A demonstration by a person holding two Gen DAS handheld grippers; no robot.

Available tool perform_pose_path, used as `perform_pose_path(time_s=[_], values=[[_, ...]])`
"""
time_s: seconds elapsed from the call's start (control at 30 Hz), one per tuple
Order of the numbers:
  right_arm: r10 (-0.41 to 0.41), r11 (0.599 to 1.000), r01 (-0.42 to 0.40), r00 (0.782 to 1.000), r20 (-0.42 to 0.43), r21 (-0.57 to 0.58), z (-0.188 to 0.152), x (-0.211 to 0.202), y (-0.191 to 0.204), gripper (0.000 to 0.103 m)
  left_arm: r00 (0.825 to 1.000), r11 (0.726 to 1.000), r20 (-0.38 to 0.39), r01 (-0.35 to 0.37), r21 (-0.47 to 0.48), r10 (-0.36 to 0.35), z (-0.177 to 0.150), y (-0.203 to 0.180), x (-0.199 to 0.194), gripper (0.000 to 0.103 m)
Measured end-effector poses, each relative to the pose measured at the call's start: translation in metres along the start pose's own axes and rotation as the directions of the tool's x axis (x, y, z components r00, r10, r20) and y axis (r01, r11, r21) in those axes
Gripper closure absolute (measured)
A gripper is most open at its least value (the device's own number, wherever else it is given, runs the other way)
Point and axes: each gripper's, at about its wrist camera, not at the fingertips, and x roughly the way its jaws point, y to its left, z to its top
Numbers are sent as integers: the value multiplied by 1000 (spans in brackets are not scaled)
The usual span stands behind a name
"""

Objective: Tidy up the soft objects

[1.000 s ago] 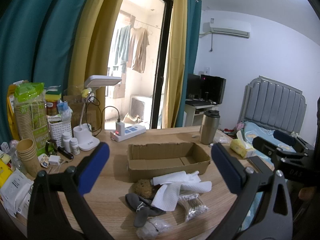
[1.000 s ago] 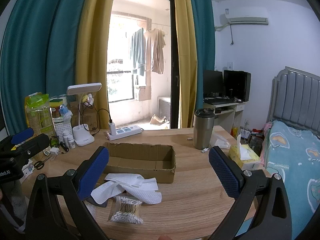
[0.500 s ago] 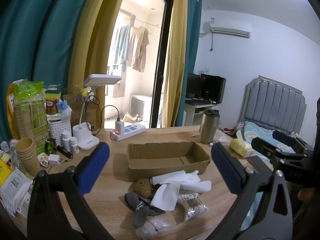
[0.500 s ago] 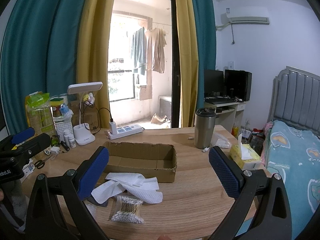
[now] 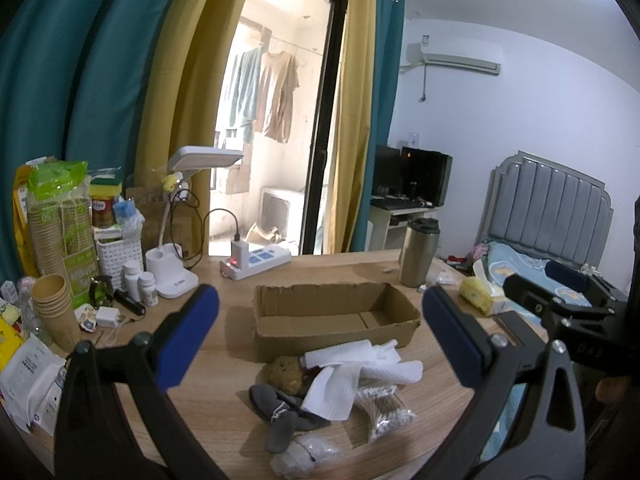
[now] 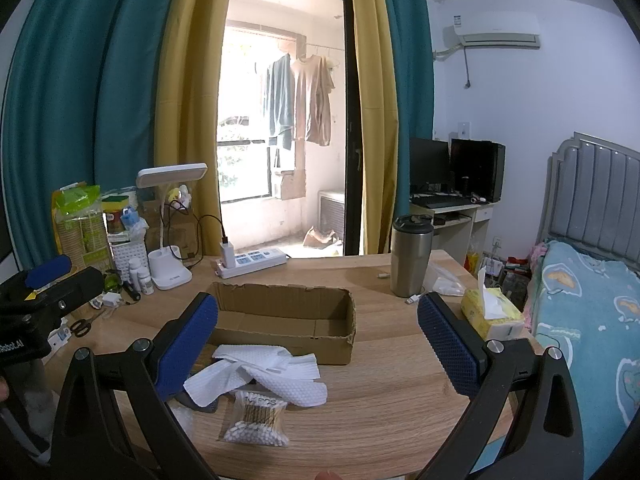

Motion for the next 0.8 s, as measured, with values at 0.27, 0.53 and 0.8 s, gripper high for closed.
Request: perform_pose_path(time_s=[0.27,0.53,0.8], values=[[1,1000,-1,1000,-2,-1,-1,0,1,1,1000,1000,-3,1,0,-1,0,-1,1,0],[14,1000,-14,999,-36,1,-8,9,2,1,1000,1000,-31,3,-4,-3,-9,0,7,0],[42,999,-42,989,-140,-3,-31,41,3,1,990,1000,-141,-24,-7,23,-31,9,33,0]])
